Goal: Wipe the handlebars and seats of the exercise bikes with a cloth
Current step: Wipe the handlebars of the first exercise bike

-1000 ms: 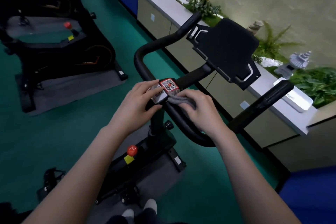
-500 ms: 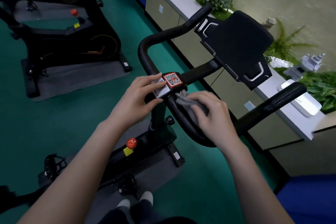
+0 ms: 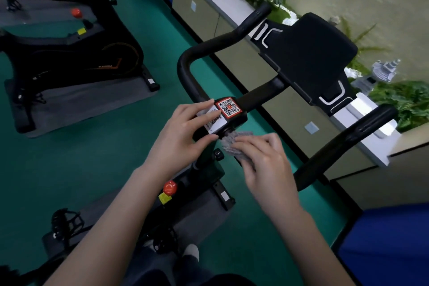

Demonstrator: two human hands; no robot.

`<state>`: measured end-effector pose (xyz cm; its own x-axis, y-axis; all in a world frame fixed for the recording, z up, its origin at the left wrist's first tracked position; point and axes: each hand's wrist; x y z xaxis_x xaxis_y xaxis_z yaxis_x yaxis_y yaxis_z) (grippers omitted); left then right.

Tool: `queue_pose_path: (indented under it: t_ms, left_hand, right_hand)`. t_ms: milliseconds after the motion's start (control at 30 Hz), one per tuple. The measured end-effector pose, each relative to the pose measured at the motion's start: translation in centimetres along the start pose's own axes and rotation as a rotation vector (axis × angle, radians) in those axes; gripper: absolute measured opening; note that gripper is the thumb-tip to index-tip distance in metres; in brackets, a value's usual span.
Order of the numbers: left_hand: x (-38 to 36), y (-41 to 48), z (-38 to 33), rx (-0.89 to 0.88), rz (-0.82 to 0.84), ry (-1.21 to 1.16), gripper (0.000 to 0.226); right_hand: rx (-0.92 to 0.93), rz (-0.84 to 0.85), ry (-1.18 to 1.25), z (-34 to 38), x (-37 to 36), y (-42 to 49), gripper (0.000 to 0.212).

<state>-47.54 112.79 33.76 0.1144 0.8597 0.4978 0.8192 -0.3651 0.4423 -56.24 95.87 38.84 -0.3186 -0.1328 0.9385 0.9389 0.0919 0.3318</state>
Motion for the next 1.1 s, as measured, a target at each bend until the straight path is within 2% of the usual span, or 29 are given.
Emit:
queue_pose_path:
  t_ms: [133,300,400,500,767,833,967,1033,1100]
  left_hand:
    - [0.3,0.2,0.1,-0.017,0.019,0.006,0.048]
    - [0.9,0.5,0.5,-0.069,0.053,0.004,0.050]
    - [1.2,0.7,0.9,-0.084,0.082,0.000,0.050]
    - [1.5,1.0,1.2,-0.099,0.105,-0.017,0.048]
    - [1.6,1.3,1.5,-0.119,0.098,-0.042,0.050]
    - [1.6,1.4,1.6,-0.116,0.096,-0.058,0.049]
    - [1.5,1.4,1.8,-0.115,0.095,-0.073,0.048]
    - [1.4,1.4,1.9,-0.119,0.093,-0.067,0.048]
    - [1.4,1.4,1.8,-0.115,0.090,-0.060,0.047]
  right_hand:
    - [-0.203,-0.116,-0.106,1.3,0.0,-1.9,0.022]
    - [-0.515,-0.452,-0.016,6.0,-3.1,-1.0,0.026]
    - [-0.631,-0.553,0.032,8.7,-6.0,0.0,0.026]
    - [-0.662,-0.646,0.043,9.7,-7.8,0.4,0.021]
    - [-0.677,-0.679,-0.079,8.6,-7.9,-2.2,0.019]
    - [-0.739,-0.719,-0.107,8.1,-7.1,-3.5,0.018]
    - [-0.979,-0.748,-0.124,6.1,-4.2,-5.5,0.027]
    - [-0.956,-0.754,-0.136,5.6,-2.9,-5.0,0.025]
    - [-0.835,-0.647,-0.116,5.5,-2.3,-3.3,0.023]
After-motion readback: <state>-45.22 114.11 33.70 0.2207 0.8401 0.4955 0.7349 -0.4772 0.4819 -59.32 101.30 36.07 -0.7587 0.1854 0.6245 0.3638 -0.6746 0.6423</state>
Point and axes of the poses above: each hand's wrist, its own y-axis towards the middle knuckle, its own x-axis out of the back of the hand, z = x × y, and after that the axes turned 10 degrees about -y, right-handed
